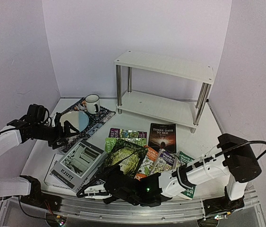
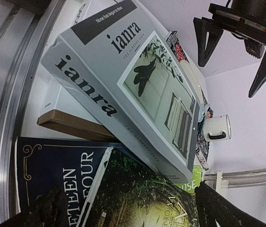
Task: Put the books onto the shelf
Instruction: Pick up the book from the center of the board.
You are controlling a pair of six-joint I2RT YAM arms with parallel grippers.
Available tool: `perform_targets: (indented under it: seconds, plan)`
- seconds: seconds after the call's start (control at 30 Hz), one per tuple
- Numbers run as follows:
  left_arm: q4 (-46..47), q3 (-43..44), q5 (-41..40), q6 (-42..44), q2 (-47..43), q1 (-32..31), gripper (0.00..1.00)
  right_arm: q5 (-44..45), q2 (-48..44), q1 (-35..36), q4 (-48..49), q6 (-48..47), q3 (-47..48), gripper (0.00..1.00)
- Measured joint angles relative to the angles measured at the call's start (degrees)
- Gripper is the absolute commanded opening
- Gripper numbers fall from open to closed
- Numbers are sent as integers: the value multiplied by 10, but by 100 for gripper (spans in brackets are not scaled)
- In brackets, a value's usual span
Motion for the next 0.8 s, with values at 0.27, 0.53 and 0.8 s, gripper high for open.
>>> perform_targets:
  seconds: [0.27,0.53,0.8]
  plan:
    - [13,-27,-2,-10,-2,0,100,-15,28,-3,-6,-33,28,96]
    - [18,-48,1,-12,5,0,97,-23,55,-7,-22,-74,58,94]
    - [23,-71,2,-12,36,0,97,-20,94,-20,-29,-104,108,90]
